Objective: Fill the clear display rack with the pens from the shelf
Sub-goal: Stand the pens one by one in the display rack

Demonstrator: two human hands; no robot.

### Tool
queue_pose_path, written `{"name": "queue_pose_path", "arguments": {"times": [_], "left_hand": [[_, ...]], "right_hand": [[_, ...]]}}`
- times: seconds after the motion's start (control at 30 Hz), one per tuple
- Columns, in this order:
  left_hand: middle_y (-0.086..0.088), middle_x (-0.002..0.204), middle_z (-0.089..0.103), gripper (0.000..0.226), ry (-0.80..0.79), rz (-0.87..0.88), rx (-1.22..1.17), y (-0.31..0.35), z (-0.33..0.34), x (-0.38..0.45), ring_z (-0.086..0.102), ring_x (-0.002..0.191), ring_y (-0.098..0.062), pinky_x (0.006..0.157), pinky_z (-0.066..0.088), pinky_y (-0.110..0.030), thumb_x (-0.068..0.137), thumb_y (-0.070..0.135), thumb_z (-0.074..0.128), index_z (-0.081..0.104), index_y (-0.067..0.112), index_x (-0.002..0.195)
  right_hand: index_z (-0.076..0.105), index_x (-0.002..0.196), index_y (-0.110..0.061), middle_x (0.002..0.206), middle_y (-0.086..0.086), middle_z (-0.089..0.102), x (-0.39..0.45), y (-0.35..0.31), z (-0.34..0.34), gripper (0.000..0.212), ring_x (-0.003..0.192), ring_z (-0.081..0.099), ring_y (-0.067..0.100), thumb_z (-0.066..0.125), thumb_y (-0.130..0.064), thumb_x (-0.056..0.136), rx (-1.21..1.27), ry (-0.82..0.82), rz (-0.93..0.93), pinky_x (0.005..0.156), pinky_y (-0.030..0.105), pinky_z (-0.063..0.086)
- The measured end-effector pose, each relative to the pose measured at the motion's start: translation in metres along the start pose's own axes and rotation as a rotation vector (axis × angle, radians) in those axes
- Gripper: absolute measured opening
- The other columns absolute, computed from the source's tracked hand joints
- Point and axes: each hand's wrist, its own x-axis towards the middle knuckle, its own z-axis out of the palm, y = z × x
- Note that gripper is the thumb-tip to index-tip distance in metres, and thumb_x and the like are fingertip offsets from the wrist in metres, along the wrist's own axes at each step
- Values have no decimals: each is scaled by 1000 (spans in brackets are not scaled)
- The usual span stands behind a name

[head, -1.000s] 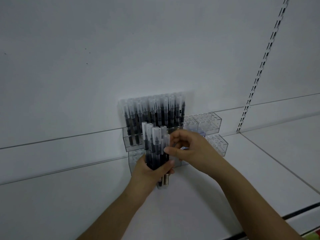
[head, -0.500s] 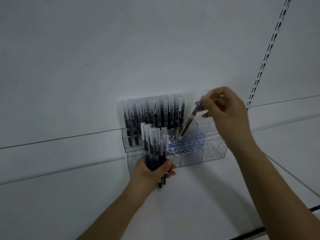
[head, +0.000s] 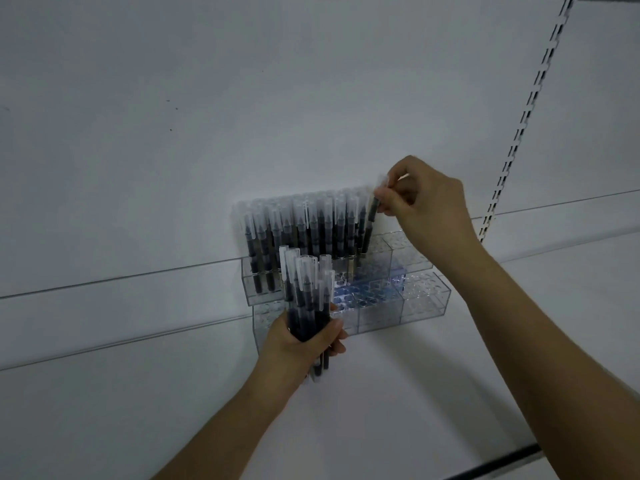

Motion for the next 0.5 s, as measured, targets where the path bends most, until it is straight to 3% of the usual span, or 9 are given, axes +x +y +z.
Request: {"name": "queue_pose_path", "arguments": {"times": [0.2, 0.33, 0.43, 0.5], "left_hand": [[-7, 74, 72, 15, 4, -5, 2, -2, -1, 1, 67, 66, -20, 64, 57, -29, 84, 10, 67, 67, 9, 99], [-6, 74, 72, 17, 4, -9, 13, -2, -1, 1, 68, 65, -18, 62, 55, -25, 84, 10, 68, 66, 9, 101], [-8, 75, 72, 19, 8, -11, 7, -1, -1, 0, 67, 65, -19, 62, 55, -23, 84, 9, 68, 66, 6, 103], [-9, 77, 72, 18, 13, -17, 21, 1, -1, -1, 68, 65, -18, 62, 54, -22, 85, 9, 69, 67, 7, 102]], "right_hand": [[59, 90, -16, 75, -2, 72, -5, 8, 16, 9, 68, 70, 8, 64, -22, 95, -187, -154, -17, 75, 38, 60], [59, 91, -18, 74, -5, 71, -10, 10, 16, 15, 69, 69, 11, 64, -32, 95, -261, -137, 24, 71, 38, 60], [61, 92, -18, 72, -7, 68, -23, 8, 11, 27, 68, 66, 9, 68, -44, 89, -308, -58, 46, 70, 31, 57], [64, 90, -23, 71, -11, 67, -39, -1, 7, 30, 66, 63, 2, 67, -52, 84, -217, -96, 54, 67, 18, 54]]}}
